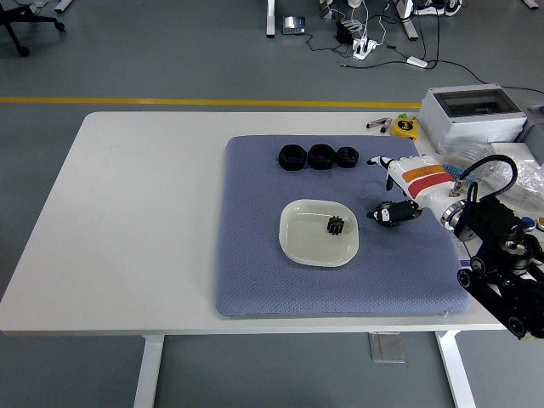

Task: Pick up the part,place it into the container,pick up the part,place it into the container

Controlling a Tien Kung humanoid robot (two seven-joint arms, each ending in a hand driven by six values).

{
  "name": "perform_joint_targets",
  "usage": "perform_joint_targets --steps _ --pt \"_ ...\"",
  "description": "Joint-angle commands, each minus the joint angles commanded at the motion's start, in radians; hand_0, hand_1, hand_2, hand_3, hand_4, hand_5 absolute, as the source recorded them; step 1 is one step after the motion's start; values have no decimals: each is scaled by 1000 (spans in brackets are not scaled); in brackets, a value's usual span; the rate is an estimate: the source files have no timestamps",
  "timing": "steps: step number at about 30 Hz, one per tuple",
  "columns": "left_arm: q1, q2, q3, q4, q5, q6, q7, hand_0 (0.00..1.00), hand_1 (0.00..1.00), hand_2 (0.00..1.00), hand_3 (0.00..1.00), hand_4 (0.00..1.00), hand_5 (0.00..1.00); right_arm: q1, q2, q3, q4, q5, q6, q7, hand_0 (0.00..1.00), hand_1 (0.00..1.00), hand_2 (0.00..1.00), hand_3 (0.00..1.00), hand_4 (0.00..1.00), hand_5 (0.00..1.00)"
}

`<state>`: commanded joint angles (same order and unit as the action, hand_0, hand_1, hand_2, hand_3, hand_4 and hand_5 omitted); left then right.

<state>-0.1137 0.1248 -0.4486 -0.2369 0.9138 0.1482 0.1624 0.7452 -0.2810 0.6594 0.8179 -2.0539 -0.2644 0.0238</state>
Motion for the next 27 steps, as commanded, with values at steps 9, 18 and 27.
perform_joint_targets --steps 9,18,27 --pt "-4 -2 8 -2 -11 1 -3 698 707 743 645 669 655 37 8 -54 -125 32 43 7 222 274 468 773 998 461" --pt "-6 -2 9 -2 -11 0 -3 697 707 742 644 669 655 44 14 -73 -140 39 35 4 281 334 496 630 998 495" --pt "-5 -3 9 -2 -12 2 -3 698 707 743 644 669 656 42 21 -103 -161 67 10 1 292 379 536 612 998 505"
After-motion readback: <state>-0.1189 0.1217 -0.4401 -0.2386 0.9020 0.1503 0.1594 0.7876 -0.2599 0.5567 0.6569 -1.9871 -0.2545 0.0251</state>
